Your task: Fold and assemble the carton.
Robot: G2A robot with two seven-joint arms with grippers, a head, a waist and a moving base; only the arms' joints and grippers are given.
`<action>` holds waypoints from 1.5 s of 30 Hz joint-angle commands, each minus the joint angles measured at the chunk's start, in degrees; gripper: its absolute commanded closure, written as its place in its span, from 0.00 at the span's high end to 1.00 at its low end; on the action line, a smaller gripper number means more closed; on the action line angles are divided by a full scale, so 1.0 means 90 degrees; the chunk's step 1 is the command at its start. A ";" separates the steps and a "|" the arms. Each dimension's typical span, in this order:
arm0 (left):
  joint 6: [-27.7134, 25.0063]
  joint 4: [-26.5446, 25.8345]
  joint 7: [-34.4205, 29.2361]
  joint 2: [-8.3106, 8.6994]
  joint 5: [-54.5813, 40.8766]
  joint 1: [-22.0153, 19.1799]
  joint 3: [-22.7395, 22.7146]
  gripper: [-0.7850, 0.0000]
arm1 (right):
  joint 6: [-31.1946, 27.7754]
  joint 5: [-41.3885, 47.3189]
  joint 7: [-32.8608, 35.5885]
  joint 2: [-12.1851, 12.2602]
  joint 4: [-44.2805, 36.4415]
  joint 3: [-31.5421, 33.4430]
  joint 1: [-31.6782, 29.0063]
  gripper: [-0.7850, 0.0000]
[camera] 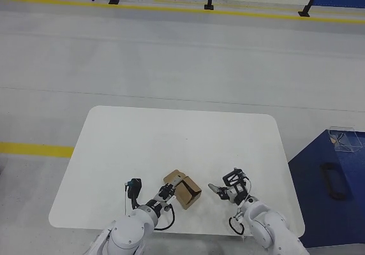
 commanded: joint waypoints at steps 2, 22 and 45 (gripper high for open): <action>0.0001 -0.0001 -0.0001 0.0000 0.0001 0.0000 0.0001 1.00 | -0.0395 0.0044 -0.0019 0.0037 -0.0114 0.0031 -0.0296 1.00; 0.0001 -0.0001 -0.0001 0.0000 0.0001 0.0000 0.0001 1.00 | 0.1127 0.0031 0.0097 -0.0247 0.0360 -0.0963 0.0517 1.00; -0.1872 0.0246 0.0270 -0.0019 -0.0096 0.0364 0.0031 1.00 | 0.2100 0.0559 0.0161 -0.0505 0.0773 -0.1097 0.1206 1.00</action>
